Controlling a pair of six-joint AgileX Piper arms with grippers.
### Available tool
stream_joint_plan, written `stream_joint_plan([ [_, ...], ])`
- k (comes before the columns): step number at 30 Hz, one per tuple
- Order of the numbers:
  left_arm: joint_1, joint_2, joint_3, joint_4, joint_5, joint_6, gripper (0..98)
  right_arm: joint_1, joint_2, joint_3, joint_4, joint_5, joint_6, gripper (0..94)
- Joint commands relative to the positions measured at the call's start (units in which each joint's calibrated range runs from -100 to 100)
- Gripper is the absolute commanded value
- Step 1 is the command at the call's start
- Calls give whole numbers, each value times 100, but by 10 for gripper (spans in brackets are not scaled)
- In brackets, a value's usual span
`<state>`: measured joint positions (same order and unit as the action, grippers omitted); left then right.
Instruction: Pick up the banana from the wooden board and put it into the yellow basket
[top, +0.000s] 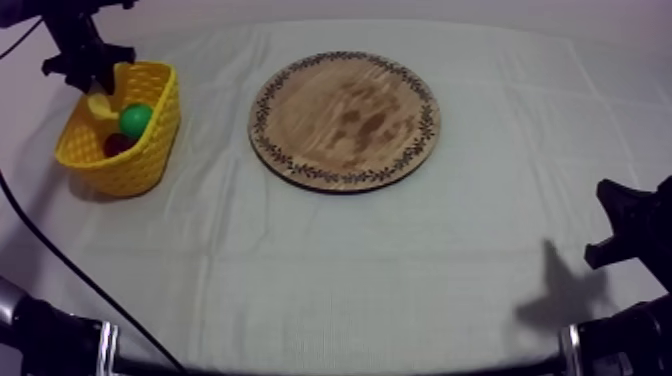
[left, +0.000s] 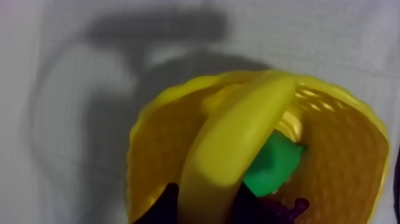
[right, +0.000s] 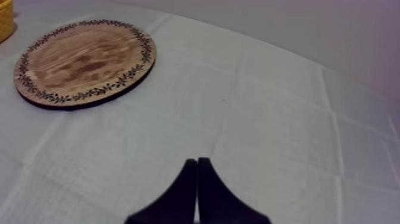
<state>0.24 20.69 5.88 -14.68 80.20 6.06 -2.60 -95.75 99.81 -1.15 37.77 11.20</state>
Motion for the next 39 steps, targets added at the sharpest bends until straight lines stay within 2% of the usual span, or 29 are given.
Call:
stream_joint_plan([
  [1,0,-28,70,12,18,-26,267,0,0,-3,0,-2,1,3],
  [4,9,-105,206,45,73,-76,300,0,0,-3,0,-2,1,3],
  [8,5,-248,316,67,182,-65,555,0,0,-3,0,-2,1,3],
  [11,-26,-380,324,119,236,-151,686,0,0,-3,0,-2,1,3],
  [14,-55,-504,259,201,254,-242,737,0,0,-3,0,-2,1,3],
  [17,-47,-620,232,241,248,-284,749,0,0,-3,0,-2,1,3],
  [21,6,-811,245,242,170,-269,664,0,0,-3,0,-2,1,3],
  [30,134,-1695,365,264,-123,-265,329,0,0,-3,0,-2,1,3],
  [34,195,-2308,522,272,-320,-279,132,0,0,-3,0,-2,1,3],
  [39,205,-3260,866,318,-631,-295,38,0,0,-3,0,-2,1,3],
])
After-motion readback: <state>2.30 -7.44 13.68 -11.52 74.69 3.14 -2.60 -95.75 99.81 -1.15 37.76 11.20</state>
